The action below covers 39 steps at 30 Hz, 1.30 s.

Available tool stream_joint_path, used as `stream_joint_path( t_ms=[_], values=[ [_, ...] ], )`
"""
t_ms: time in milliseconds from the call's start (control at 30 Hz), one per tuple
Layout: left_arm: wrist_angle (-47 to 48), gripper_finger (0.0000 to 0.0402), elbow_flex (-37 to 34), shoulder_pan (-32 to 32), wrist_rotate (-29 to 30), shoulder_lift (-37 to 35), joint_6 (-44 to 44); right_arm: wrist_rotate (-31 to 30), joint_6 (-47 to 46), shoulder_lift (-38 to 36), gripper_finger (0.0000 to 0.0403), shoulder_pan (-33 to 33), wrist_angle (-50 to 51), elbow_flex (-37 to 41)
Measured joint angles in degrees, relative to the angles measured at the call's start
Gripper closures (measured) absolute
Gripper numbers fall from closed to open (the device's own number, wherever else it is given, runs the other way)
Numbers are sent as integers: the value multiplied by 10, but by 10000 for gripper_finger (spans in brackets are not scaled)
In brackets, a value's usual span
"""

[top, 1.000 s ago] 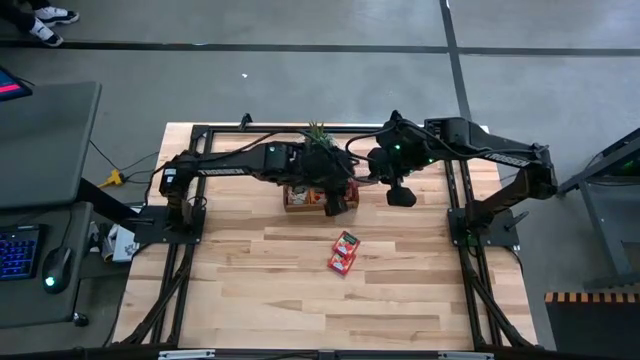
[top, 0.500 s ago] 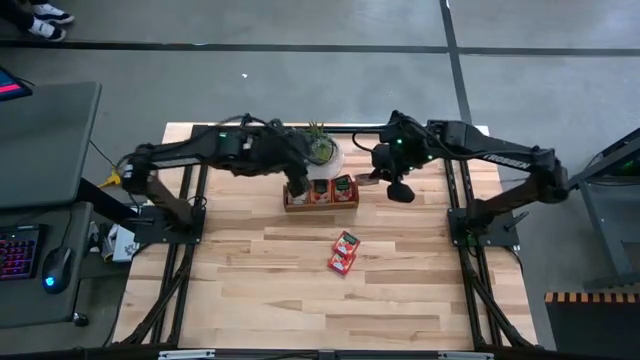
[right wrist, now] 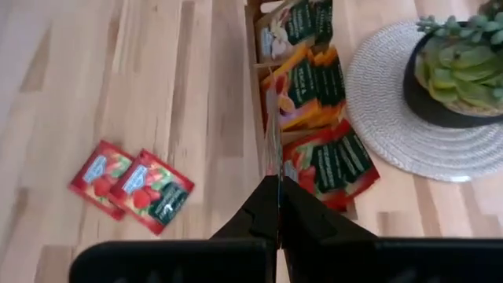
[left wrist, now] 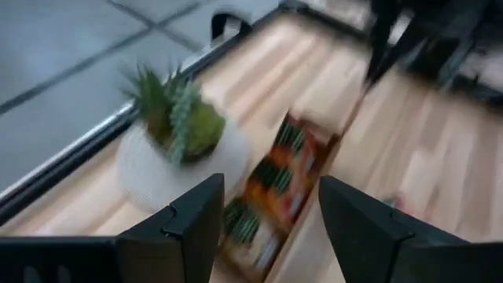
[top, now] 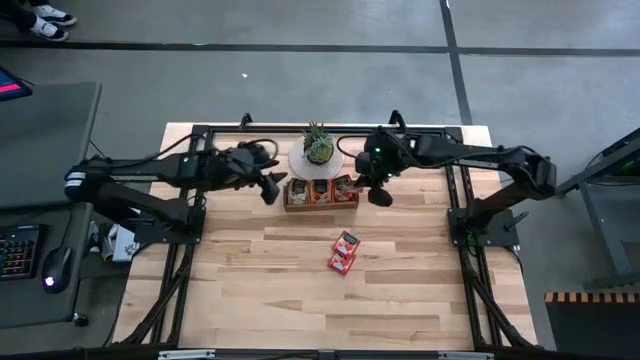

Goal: Pick & Place Tea
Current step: Put the top red tea bag into the right section of the wooden organizer

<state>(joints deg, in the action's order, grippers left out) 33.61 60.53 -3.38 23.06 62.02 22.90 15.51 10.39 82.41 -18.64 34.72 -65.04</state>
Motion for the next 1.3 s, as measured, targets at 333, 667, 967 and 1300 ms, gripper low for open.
stream_joint_path(
  t_ms=[333,667,967,1300],
  values=[
    [-85,198,-108,0,-7,-71,20,48,-25,100,403,-37,-82,1],
    [-102,198,-117,0,-5,-75,20,47,-25,146,403,-47,-90,1],
    [-101,198,-117,0,-5,-74,20,44,-29,148,403,-54,-85,1],
    [-101,198,-117,0,-15,-74,24,46,-46,148,403,-53,-83,12]
  ],
)
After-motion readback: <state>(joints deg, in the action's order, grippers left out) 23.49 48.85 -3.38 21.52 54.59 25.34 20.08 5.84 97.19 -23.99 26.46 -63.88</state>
